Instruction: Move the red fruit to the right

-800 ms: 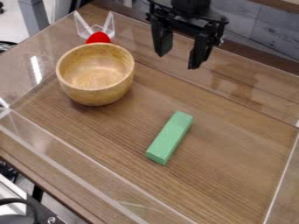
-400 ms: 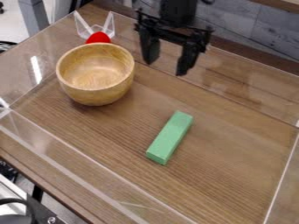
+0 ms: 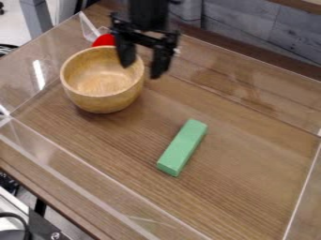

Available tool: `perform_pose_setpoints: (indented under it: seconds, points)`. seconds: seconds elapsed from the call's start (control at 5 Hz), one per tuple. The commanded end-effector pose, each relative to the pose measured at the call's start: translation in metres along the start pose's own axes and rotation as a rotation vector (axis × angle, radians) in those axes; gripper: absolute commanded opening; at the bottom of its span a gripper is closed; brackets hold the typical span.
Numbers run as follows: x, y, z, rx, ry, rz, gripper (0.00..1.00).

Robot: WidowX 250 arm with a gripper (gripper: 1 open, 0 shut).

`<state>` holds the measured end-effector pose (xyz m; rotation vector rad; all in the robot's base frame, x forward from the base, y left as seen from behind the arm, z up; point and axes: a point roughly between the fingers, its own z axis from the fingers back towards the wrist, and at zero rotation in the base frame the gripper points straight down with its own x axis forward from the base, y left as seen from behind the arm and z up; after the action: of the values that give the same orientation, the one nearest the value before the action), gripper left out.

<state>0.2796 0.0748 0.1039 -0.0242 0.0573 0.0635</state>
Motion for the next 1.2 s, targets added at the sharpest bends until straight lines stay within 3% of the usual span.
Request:
perform_pose_setpoints:
  seconds: [0.0,0.2,0.8,1.0]
  points:
    - [0.009,0.03,0.027,0.004,-0.06,-0.072,1.0]
    - [0.019,0.057,0.037,-0.001,-0.079,-0.112,1.0]
    - [0.058,0.091,0.021,-0.004,-0.064,-0.182,1.0]
    - [0.061,0.102,0.019,-0.002,-0.056,-0.289,0.0]
